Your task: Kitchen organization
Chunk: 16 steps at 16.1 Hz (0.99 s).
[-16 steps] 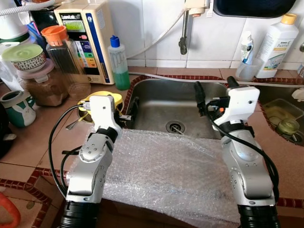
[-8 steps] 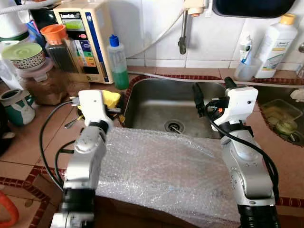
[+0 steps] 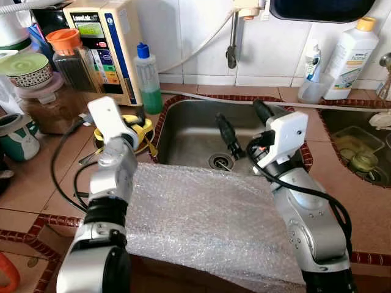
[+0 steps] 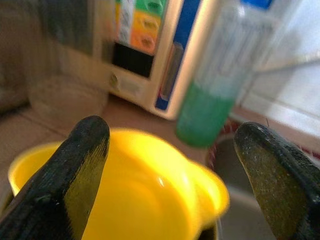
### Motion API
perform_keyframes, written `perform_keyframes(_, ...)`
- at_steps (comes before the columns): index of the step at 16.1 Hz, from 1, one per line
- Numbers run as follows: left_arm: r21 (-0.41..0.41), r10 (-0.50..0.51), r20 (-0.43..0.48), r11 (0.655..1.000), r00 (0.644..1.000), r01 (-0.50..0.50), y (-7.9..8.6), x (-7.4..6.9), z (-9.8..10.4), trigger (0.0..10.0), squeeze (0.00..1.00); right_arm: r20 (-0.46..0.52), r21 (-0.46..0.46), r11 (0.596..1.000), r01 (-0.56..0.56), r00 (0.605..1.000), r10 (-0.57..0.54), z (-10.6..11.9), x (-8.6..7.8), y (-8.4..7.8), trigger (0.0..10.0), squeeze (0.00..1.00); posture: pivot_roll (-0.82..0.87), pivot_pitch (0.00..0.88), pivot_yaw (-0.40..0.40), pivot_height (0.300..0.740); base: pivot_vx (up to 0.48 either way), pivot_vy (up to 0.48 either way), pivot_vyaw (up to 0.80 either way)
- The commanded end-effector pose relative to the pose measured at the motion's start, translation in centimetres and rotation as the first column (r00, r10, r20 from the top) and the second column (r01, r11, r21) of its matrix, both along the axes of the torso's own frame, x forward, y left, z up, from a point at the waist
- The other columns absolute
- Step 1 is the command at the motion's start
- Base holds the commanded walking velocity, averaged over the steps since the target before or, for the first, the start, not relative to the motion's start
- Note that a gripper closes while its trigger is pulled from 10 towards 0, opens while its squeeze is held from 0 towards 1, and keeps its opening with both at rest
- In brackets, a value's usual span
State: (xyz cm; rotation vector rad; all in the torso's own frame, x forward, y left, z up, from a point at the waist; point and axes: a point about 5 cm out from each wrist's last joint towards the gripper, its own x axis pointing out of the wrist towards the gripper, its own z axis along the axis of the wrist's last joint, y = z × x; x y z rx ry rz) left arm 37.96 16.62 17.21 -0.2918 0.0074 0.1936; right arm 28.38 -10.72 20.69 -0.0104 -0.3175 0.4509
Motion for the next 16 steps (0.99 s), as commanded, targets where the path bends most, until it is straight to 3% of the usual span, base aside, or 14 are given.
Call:
perform_keyframes(1,-0.003,0.020,0.053,1.000,0.998,-0.020,0.4,0.2,1.3,10.0,1.00,0.020,0.003,1.000,-0.020,1.000,0.020,0.5,-0.5,0.3,10.0,0.00,-0.07,0.019,0.107,0.740,0.000,0.000,0.00)
perform_keyframes(4,0.019,0.051,0.087,0.998,0.995,-0.052,0.8,0.2,1.6,10.0,1.00,0.013,0.000,1.000,-0.027,1.000,0.027,0.5,-0.6,0.4,10.0,0.00,-0.07,0.022,0.106,0.740,0.000,0.000,0.00)
perform_keyframes(6,0.041,0.167,0.030,0.985,0.986,-0.168,1.9,0.3,1.4,10.0,1.00,0.007,-0.004,0.999,-0.037,0.999,0.038,0.4,-0.7,0.5,10.0,0.00,-0.06,0.025,0.103,0.740,0.000,0.000,0.00)
perform_keyframes(7,0.034,0.199,-0.002,0.980,0.980,-0.199,2.4,0.3,1.2,10.0,0.86,0.000,0.011,0.998,-0.055,0.998,0.055,0.5,-0.7,0.6,10.0,0.00,-0.06,0.027,0.103,0.740,0.000,0.000,0.00)
perform_keyframes(8,0.019,0.249,-0.070,0.968,0.966,-0.248,3.3,0.1,0.6,10.0,0.00,-0.005,0.006,0.984,-0.176,0.984,0.176,0.8,-1.3,1.5,10.0,0.00,-0.05,0.031,0.105,0.740,0.000,0.000,0.00)
perform_keyframes(12,-0.022,0.264,-0.155,0.962,0.952,-0.271,4.4,-0.2,-0.9,10.0,0.00,-0.057,-0.047,0.947,-0.317,0.948,0.315,-0.1,-2.3,2.5,10.0,0.00,-0.05,0.035,0.105,0.740,0.000,0.000,0.00)
perform_keyframes(16,-0.094,0.232,-0.249,0.961,0.940,-0.262,4.0,-0.1,-2.1,10.0,0.00,-0.078,-0.083,0.936,-0.342,0.939,0.336,-0.8,-2.7,3.0,10.0,0.00,-0.04,0.031,0.105,0.740,0.000,0.000,0.00)
